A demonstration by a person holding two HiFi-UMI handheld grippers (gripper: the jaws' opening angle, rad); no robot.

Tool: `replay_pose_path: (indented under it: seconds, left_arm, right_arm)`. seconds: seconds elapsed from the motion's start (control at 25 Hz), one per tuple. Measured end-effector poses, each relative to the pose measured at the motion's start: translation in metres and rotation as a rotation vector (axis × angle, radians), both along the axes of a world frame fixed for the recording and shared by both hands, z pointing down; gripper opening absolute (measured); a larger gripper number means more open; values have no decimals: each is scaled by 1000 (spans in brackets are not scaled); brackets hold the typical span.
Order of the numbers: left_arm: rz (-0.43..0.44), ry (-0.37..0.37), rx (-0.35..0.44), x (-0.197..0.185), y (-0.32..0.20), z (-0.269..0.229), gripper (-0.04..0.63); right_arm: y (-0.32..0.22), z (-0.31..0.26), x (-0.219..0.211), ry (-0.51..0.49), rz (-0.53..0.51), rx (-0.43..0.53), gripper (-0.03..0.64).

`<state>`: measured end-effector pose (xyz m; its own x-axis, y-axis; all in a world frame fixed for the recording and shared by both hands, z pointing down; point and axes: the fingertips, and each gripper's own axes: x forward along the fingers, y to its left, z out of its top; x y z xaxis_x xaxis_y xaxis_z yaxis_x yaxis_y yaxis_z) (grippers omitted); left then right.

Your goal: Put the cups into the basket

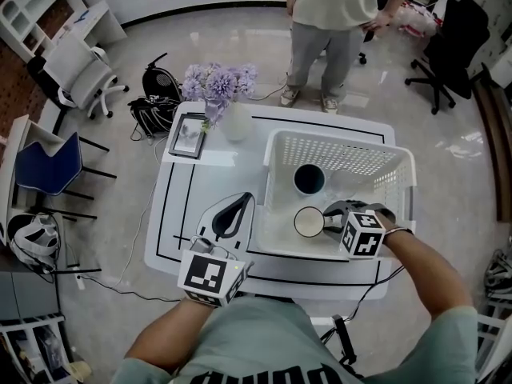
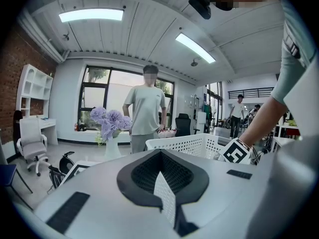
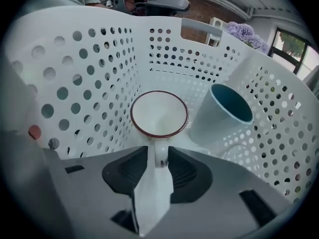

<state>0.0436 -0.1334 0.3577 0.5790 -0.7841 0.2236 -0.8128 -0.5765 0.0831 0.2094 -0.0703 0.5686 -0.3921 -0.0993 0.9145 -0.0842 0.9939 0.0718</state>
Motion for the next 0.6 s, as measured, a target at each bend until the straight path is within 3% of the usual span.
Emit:
replay_pose_path:
  seconds: [0.32, 0.6]
  left_arm:
    - [4, 0, 7, -1, 1, -3, 3]
    - [27, 2, 23, 4, 5, -7, 3]
  right_arm:
    - [1, -2, 9, 42, -5, -13, 141]
    - [1, -24, 12, 17, 29, -18, 134]
